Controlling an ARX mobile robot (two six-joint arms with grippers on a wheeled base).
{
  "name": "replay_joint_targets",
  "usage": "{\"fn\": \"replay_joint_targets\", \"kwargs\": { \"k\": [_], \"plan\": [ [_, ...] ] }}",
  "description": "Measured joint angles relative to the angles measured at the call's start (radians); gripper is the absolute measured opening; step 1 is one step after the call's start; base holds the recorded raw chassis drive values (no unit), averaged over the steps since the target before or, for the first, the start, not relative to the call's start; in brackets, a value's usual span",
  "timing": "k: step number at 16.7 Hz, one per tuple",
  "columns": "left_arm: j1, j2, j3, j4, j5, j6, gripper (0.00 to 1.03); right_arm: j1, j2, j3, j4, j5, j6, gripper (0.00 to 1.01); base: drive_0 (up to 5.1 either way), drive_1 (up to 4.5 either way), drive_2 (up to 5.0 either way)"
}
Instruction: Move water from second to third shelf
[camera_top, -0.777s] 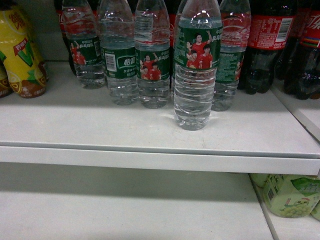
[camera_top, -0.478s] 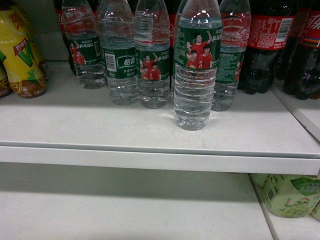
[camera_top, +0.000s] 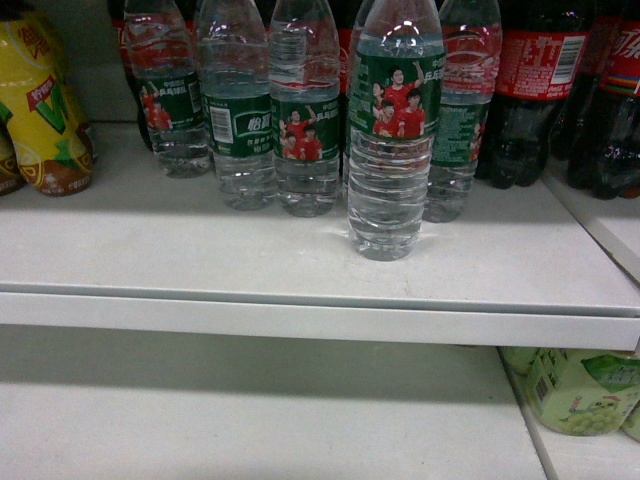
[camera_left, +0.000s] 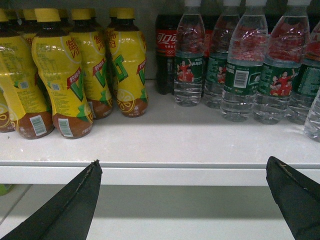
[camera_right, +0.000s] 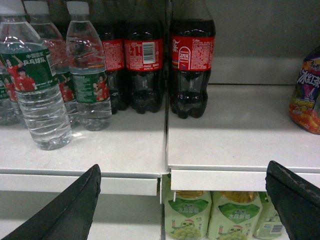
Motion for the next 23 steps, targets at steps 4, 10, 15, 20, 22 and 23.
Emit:
{"fn": "replay_joint_targets", "kwargs": {
  "k": [4,10,15,20,22,23],
  "plan": [
    [0.000,0.000,0.000,0.000,0.000,0.000,0.98,0.000,0.000,0.000,0.000,0.000,0.000,0.98,0.0,0.00,0.0],
    [0.000,0.000,0.000,0.000,0.000,0.000,0.98,0.000,0.000,0.000,0.000,0.000,0.000,0.98,0.0,0.00,0.0],
    [0.000,0.000,0.000,0.000,0.000,0.000,0.98,-0.017,0.181,0.091,-0.146,-0.147,0.064,0.98,0.0,0.00,0.0],
    [0.000,0.000,0.000,0.000,0.000,0.000,0.98,0.006,0.313,0.172,0.010,-0.139,0.079,0.98,0.0,0.00,0.0],
    [0.000,0.000,0.000,0.000,0.000,0.000,0.98,0.212,0.726,0.333,0.361,-0.013,0.079,0.98,0.0,0.00,0.0],
    [0.000,0.000,0.000,0.000,0.000,0.000,0.98,0.289,0.876,0.382,0.448,0.024,0.077,0.98,0.0,0.00,0.0]
  ]
}}
